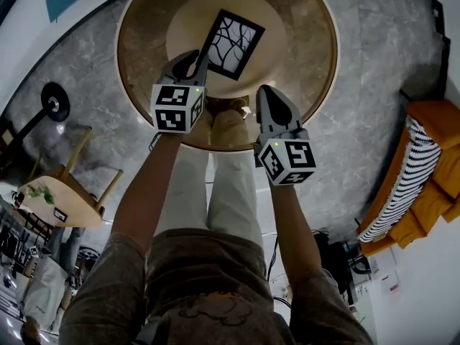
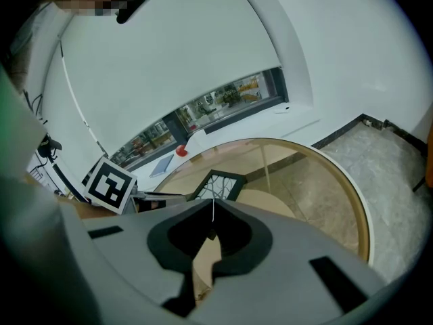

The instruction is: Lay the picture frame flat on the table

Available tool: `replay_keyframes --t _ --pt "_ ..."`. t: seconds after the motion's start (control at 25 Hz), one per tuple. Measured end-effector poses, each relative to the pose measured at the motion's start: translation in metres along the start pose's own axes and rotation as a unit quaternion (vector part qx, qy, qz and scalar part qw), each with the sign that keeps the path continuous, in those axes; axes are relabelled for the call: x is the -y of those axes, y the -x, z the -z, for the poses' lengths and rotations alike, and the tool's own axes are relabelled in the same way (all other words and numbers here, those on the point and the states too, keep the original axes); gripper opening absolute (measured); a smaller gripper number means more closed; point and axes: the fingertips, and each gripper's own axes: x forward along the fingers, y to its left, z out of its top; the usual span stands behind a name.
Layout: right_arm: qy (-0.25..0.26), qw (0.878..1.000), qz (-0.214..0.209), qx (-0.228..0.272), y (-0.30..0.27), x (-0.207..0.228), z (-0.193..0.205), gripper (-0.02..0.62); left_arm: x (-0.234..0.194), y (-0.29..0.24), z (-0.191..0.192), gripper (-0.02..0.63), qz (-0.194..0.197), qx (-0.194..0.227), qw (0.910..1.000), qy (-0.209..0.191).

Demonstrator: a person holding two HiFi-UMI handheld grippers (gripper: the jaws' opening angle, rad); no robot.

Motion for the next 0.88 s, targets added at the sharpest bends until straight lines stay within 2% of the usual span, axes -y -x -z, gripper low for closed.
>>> replay_keyframes --t 0.2,0.36,0.72,0.88 --pt "0.001 1.0 -0.002 0.005 0.005 -0.009 -0.011 0.02 0.007 0.012 -0.01 0.032 0.007 -0.001 0.9999 0.011" --pt "0.005 1.0 -0.003 0.011 0.014 -0.019 -0.026 0.02 0.016 0.032 -0.022 0.017 0.017 -0.002 0.9992 0.036" --pt "0.008 0.999 -0.026 0.022 0.062 -0.066 -0.071 0.02 0.043 0.12 -0.069 0.017 0.026 0.014 0.9981 0.055" --pt "0.007 0.999 -0.035 0.029 0.095 -0.089 -0.093 0.02 0.062 0.167 -0.102 0.017 0.04 0.036 0.9976 0.044"
